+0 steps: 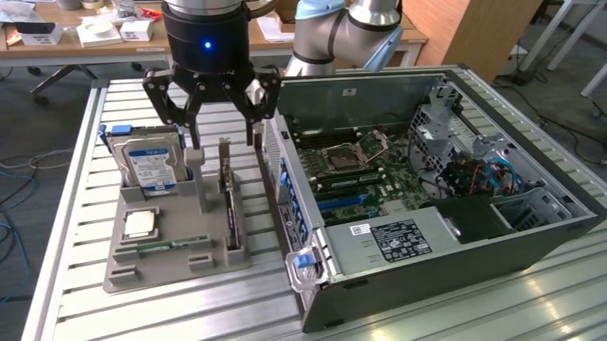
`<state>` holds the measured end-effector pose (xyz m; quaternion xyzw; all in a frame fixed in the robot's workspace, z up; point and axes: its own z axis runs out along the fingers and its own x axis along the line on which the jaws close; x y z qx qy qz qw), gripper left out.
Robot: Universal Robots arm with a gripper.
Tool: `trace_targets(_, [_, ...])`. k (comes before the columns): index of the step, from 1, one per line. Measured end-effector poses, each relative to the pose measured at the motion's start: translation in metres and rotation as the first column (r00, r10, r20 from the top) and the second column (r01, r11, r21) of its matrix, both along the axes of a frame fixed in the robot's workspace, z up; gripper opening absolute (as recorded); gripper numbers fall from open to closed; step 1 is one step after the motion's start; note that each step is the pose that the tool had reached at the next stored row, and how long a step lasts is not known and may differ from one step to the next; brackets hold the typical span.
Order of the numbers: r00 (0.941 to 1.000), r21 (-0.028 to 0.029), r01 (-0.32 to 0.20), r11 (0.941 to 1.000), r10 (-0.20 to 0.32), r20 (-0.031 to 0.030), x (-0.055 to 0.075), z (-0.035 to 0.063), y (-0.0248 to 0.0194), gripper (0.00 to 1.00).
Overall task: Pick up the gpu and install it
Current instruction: 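Pick up the gpu and move the gpu toward the slot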
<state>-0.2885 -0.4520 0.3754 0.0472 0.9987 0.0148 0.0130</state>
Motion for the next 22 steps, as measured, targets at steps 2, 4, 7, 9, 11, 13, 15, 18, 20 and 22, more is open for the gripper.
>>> trace_targets(2, [1.0000, 0.0002, 0.001, 1.0000, -0.001, 0.0000, 0.0000, -0.0011, 0.0000, 0.71])
trace_targets(4, [1.0000, 0.0004, 0.001, 1.0000, -0.001, 0.0000, 0.0000, -0.0023, 0.0000, 0.71])
trace_targets(7, [1.0000, 0.0005, 0.002, 1.0000, -0.002, 0.0000, 0.0000, -0.0039, 0.0000, 0.71])
trace_targets(9, [1.0000, 0.0007, 0.002, 1.0000, -0.002, 0.0000, 0.0000, -0.0049, 0.0000, 0.71])
trace_targets(11, [1.0000, 0.0005, 0.002, 1.0000, -0.002, -0.0001, 0.0000, -0.0053, 0.0000, 0.71])
trace_targets(13, [1.0000, 0.0007, 0.002, 1.0000, -0.002, 0.0000, 0.0000, -0.0057, 0.0000, 0.71])
trace_targets(15, [1.0000, 0.0006, 0.002, 1.0000, -0.002, -0.0001, 0.0000, -0.0060, 0.0000, 0.71])
trace_targets(18, [1.0000, 0.0007, 0.002, 1.0000, -0.002, 0.0000, 0.0000, -0.0065, 0.0000, 0.71])
trace_targets(20, [1.0000, 0.0006, 0.002, 1.0000, -0.002, -0.0001, 0.0000, -0.0068, 0.0000, 0.71])
trace_targets(22, [1.0000, 0.0007, 0.002, 1.0000, -0.002, 0.0000, 0.0000, -0.0070, 0.0000, 0.71])
